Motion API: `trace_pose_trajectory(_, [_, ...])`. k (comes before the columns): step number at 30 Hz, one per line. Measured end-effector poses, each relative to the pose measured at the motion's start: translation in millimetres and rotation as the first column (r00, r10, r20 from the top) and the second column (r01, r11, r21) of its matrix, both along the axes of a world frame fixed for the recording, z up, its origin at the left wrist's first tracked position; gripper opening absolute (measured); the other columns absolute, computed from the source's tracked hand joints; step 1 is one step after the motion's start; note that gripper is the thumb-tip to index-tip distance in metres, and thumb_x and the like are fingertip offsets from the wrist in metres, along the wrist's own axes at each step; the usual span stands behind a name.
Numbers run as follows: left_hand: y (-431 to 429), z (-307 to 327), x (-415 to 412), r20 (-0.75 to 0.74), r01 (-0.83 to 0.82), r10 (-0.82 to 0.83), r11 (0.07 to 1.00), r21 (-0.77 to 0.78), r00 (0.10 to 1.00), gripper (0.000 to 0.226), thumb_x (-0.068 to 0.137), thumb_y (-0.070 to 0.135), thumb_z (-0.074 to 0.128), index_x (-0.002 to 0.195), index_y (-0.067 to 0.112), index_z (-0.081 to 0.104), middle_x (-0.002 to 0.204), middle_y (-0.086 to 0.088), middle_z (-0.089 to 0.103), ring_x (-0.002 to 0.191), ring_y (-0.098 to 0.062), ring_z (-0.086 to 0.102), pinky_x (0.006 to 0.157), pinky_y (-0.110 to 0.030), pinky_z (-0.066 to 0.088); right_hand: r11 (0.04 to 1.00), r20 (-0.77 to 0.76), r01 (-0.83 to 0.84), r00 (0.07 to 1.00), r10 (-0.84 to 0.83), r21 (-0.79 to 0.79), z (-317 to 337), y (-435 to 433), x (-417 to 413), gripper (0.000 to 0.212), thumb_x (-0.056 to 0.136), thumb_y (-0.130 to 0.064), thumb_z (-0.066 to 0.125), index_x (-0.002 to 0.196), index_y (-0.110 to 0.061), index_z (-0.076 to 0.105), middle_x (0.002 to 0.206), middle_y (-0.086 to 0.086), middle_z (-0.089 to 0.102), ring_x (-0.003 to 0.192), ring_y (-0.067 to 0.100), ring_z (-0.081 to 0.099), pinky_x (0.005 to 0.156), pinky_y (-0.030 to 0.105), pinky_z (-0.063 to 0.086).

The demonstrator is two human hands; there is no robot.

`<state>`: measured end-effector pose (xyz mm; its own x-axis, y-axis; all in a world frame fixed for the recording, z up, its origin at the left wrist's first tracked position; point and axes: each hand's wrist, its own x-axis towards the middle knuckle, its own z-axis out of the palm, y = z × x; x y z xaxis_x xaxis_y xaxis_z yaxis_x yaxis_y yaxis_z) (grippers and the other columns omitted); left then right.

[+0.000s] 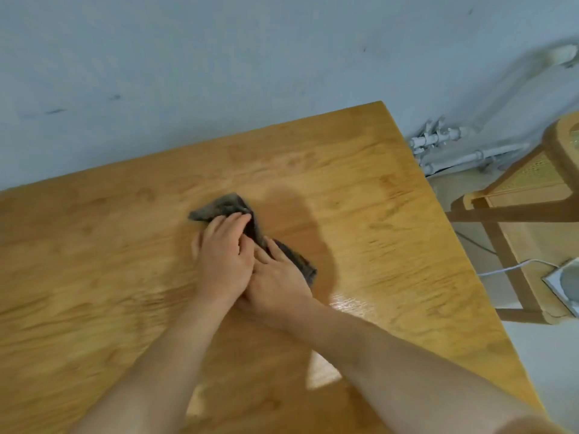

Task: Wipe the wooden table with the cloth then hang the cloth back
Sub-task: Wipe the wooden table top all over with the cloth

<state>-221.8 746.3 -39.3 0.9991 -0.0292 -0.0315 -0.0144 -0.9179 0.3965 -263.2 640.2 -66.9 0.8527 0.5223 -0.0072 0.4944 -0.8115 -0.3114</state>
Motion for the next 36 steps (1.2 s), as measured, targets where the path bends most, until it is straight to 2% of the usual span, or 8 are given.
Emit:
trace_pose_trajectory(5, [55.9, -12.6, -35.5, -0.012, 0.019, -0.019, 0.998, -0.057, 1.0, 0.042, 0.099, 0.025, 0.032, 0.137, 0.019, 0.048, 0.144, 0.002, 0.045, 0.139, -0.016, 0.029, 0.112, -0.049, 0.026, 0.986, 0.002, -0.164, 0.986, 0.164, 0.004, 0.0, 28.7, -21.5, 0.051, 0.099, -0.04, 0.039, 0.143, -0.016, 0.045, 0.155, 0.008, 0.035, 0.148, 0.023, 0.017, 0.121, 0.047, 0.011])
trace_pose_trajectory(9, [21.9, -13.8, -80.9, -0.013, 0.024, -0.025, 0.998, -0.053, 1.0, 0.046, 0.098, 0.029, 0.027, 0.14, 0.019, 0.044, 0.148, 0.004, 0.04, 0.142, -0.015, 0.024, 0.116, -0.047, 0.018, 0.977, 0.014, -0.208, 0.978, 0.209, -0.041, -3.0, -15.1, -56.3, 0.049, 0.097, -0.04, 0.042, 0.138, -0.016, 0.053, 0.15, 0.006, 0.043, 0.147, 0.021, 0.023, 0.12, 0.046, 0.018])
trace_pose_trajectory(13, [-36.6, -13.5, -126.3, -0.019, 0.186, -0.186, 0.982, -0.013, 0.982, 0.047, 0.097, 0.033, 0.031, 0.139, 0.019, 0.046, 0.145, 0.003, 0.044, 0.138, -0.018, 0.033, 0.112, -0.051, 0.024, 0.982, 0.013, -0.186, 0.982, 0.187, -0.033, -3.2, -94.3, -107.4, 0.044, 0.097, -0.038, 0.045, 0.135, -0.019, 0.056, 0.147, 0.002, 0.047, 0.146, 0.02, 0.027, 0.117, 0.047, 0.024])
trace_pose_trajectory(19, [-123.7, -11.4, -153.3, 0.025, 0.408, -0.41, 0.912, 0.053, 0.912, 0.039, 0.09, 0.044, 0.047, 0.121, 0.021, 0.058, 0.122, 0.0, 0.056, 0.107, -0.025, 0.051, 0.094, -0.047, 0.035, 0.991, 0.004, -0.087, 0.996, 0.087, -0.103, 9.4, -210.0, -169.3, 0.049, 0.09, -0.027, 0.051, 0.139, -0.025, 0.052, 0.152, -0.001, 0.04, 0.144, 0.018, 0.031, 0.114, 0.044, 0.03])
trace_pose_trajectory(24, [-144.3, -10.2, -153.4, -0.034, 0.436, -0.436, 0.888, 0.145, 0.899, 0.038, 0.087, 0.045, 0.044, 0.115, 0.02, 0.052, 0.111, -0.002, 0.054, 0.093, -0.025, 0.052, 0.076, -0.041, 0.036, 0.987, 0.064, 0.147, 0.988, -0.143, -0.07, 27.7, -273.2, -201.9, 0.024, 0.087, -0.024, 0.056, 0.107, -0.021, 0.068, 0.137, 0.002, 0.057, 0.127, 0.023, 0.052, 0.102, 0.043, 0.039])
trace_pose_trajectory(27, [-146.6, -6.6, -164.7, -0.121, 0.473, -0.462, 0.877, 0.081, 0.878, 0.042, 0.09, 0.052, 0.033, 0.119, 0.023, 0.046, 0.114, 0.0, 0.049, 0.098, -0.023, 0.048, 0.077, -0.039, 0.038, 0.954, 0.079, 0.295, 0.953, -0.291, -0.047, 29.2, -289.1, -209.4, 0.017, 0.085, -0.022, 0.054, 0.096, -0.019, 0.066, 0.126, 0.001, 0.062, 0.112, 0.024, 0.057, 0.085, 0.039, 0.045])
trace_pose_trajectory(31, [-149.7, -1.3, -193.9, -0.186, 0.564, -0.549, 0.825, 0.039, 0.815, 0.039, 0.086, 0.056, 0.041, 0.115, 0.03, 0.043, 0.113, 0.002, 0.046, 0.099, -0.021, 0.045, 0.081, -0.038, 0.04, 0.897, 0.029, 0.442, 0.897, -0.442, -0.015, 30.7, -284.1, -214.4, 0.012, 0.078, -0.021, 0.053, 0.083, -0.017, 0.062, 0.115, 0.002, 0.063, 0.101, 0.025, 0.057, 0.075, 0.036, 0.049])
trace_pose_trajectory(36, [-155.1, 9.3, -190.1, -0.247, 0.595, -0.604, 0.795, -0.119, 0.758, 0.041, 0.093, 0.051, 0.028, 0.1, 0.028, 0.061, 0.094, 0.009, 0.055, 0.085, -0.015, 0.054, 0.07, -0.036, 0.048, 0.89, -0.147, 0.457, 0.879, -0.453, -0.009, 44.1, -286.1, -222.3, 0.016, 0.073, -0.025, 0.047, 0.072, -0.017, 0.061, 0.09, -0.002, 0.062, 0.088, 0.025, 0.06, 0.072, 0.038, 0.052])
